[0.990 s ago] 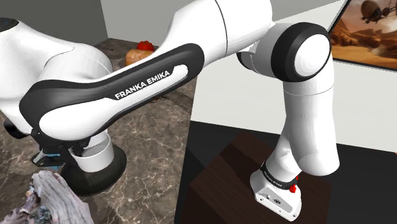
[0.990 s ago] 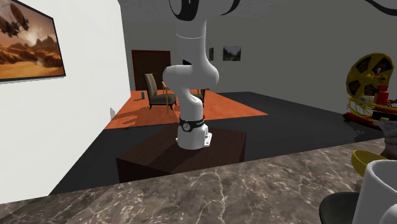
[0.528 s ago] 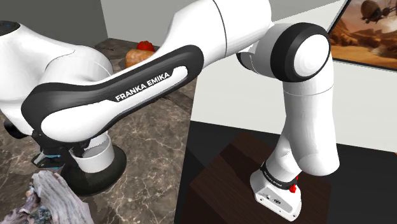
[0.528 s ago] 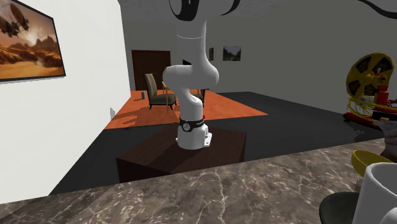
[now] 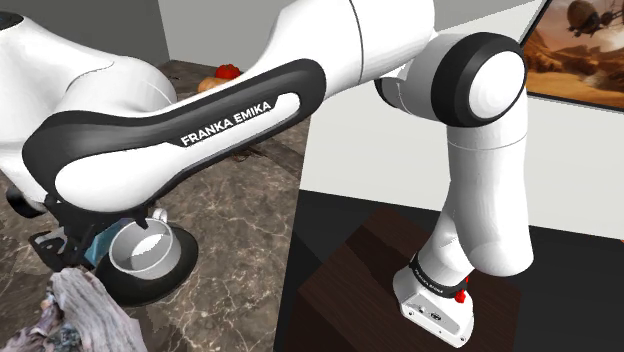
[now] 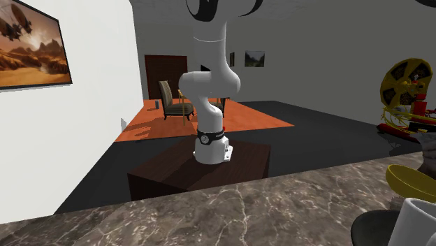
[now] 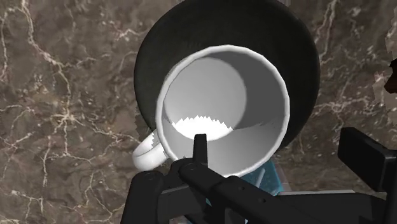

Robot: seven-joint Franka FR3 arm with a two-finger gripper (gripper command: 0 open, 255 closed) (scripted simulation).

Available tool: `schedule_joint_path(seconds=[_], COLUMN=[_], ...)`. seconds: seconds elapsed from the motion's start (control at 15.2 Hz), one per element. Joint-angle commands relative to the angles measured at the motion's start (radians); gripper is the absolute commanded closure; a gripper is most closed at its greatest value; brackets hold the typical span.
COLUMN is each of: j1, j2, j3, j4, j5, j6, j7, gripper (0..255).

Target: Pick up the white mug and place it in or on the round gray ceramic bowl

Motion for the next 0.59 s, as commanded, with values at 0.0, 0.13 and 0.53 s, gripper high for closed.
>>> schedule_joint_path(seconds=[0.0,0.13,0.53], j1=[0.009,0.011,0.011], j2=[-0.007,-0.013,-0.013], j3=[0.006,0.008,0.008], j4=[0.047,0.066,0.066], j5=[0.008,0.012,0.012], j6=[-0.052,-0.075,-0.075], j7=[-0.006,-0.009,-0.009], gripper=[0,0,0])
